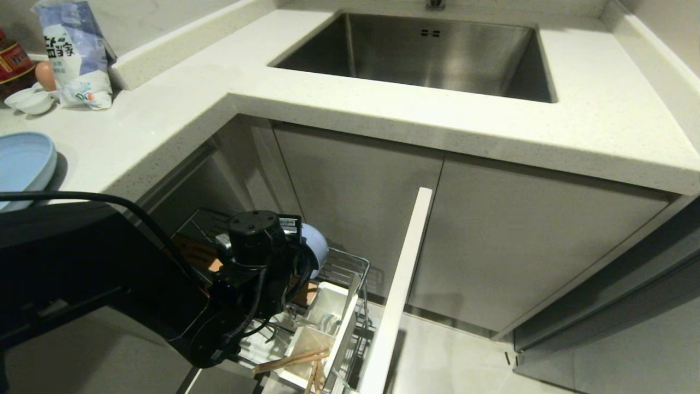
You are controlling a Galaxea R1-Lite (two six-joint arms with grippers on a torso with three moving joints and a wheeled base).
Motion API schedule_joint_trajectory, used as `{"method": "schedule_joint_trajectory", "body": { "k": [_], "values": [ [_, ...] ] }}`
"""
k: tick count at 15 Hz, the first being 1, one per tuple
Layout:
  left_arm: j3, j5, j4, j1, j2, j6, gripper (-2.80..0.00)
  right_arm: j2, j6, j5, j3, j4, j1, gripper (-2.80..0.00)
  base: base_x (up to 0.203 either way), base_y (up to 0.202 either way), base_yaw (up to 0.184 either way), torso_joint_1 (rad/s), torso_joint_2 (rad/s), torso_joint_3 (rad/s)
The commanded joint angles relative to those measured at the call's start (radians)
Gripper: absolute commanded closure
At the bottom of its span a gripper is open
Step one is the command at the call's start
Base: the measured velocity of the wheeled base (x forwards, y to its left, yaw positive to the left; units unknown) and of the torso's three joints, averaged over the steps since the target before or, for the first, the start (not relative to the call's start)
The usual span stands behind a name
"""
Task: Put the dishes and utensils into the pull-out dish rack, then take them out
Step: Pick up the bowl and place it in the cupboard, then pick up the plate and place it in the cupboard
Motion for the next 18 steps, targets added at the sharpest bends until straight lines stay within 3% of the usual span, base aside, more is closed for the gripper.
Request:
{"method": "schedule_joint_trajectory", "body": {
  "k": [1,2,3,9,17,18],
  "values": [
    [-0.001,0.002,0.023,0.0,0.003,-0.009,0.0,-0.001,0.0,0.0,0.023,-0.001,0.0,0.0,0.0,0.0,0.0,0.0,0.0,0.0],
    [-0.002,0.0,0.037,-0.001,0.004,-0.007,0.0,-0.001,0.0,0.0,0.023,-0.001,0.0,0.0,0.0,0.0,0.0,0.0,0.0,0.0],
    [-0.004,0.0,0.054,-0.001,0.004,-0.007,-2.8,-0.001,0.0,0.0,0.023,-0.001,0.0,0.0,0.0,0.0,0.0,0.0,0.0,0.0],
    [-0.003,0.012,0.184,-0.003,-0.051,-0.008,-2.8,-0.001,0.0,0.0,0.023,-0.001,0.0,0.0,0.0,0.0,0.0,0.0,0.0,0.0],
    [-0.011,0.01,0.681,-0.053,-0.396,-0.045,-2.8,-0.001,0.0,0.0,0.023,-0.001,0.0,0.0,0.0,0.0,0.0,0.0,0.0,0.0],
    [-0.016,0.016,0.73,-0.068,-0.43,-0.043,0.0,-0.001,0.0,0.0,0.023,-0.001,0.0,0.0,0.0,0.0,0.0,0.0,0.0,0.0]
  ]
}}
